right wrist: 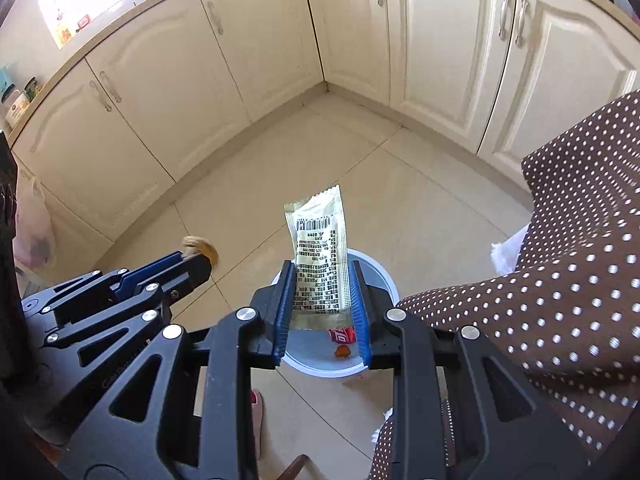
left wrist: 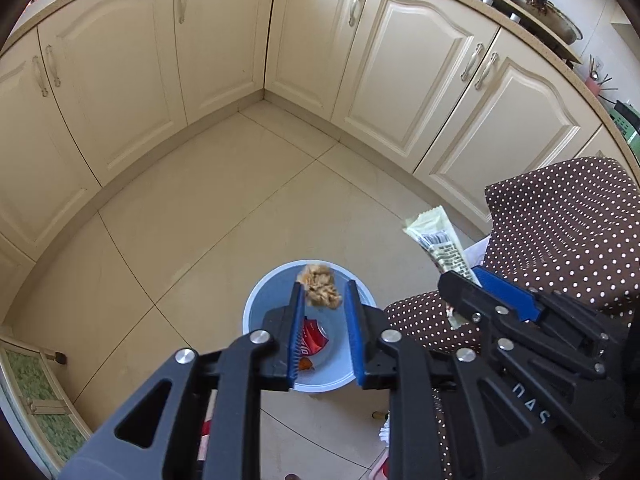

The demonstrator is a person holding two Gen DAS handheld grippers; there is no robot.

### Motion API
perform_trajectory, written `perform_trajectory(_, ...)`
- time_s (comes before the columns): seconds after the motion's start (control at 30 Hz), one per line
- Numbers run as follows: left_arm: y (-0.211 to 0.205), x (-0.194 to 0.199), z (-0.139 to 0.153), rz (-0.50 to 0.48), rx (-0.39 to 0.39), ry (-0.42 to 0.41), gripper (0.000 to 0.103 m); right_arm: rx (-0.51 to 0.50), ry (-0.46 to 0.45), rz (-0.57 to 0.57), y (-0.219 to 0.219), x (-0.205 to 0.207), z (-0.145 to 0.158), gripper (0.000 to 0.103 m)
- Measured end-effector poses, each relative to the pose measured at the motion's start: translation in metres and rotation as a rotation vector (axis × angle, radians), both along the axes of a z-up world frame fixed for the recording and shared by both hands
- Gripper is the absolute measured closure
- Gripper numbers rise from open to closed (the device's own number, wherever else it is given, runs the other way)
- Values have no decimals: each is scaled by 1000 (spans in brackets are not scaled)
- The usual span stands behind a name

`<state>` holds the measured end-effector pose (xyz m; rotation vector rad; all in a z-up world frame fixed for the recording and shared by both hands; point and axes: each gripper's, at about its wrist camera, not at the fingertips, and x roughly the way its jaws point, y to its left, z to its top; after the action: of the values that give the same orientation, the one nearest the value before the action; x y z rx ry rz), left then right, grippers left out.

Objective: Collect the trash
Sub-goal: 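Carry both items over the blue bucket and open both tools to drop them, then move both open tools back over the table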

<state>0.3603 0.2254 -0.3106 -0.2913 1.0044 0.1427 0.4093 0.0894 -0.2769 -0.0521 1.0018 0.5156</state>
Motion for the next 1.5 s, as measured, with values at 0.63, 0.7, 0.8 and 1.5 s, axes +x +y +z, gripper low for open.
perform_trajectory(0.63, 7, 5, -7, 36, 0, 7, 59, 1, 21, -10, 3, 10, -16, 76)
perform_trajectory(0.7, 9, 3, -7, 38, 0, 7, 59, 4, 20, -9, 2, 10, -16, 75)
perform_trajectory(0.8, 11, 3, -7, 45, -2, 9, 59, 8, 18, -11, 0, 10, -16, 75)
perform_trajectory(1.5, 0, -29, 56, 38, 33, -94, 59, 4, -136, -46, -23, -25, 52, 74)
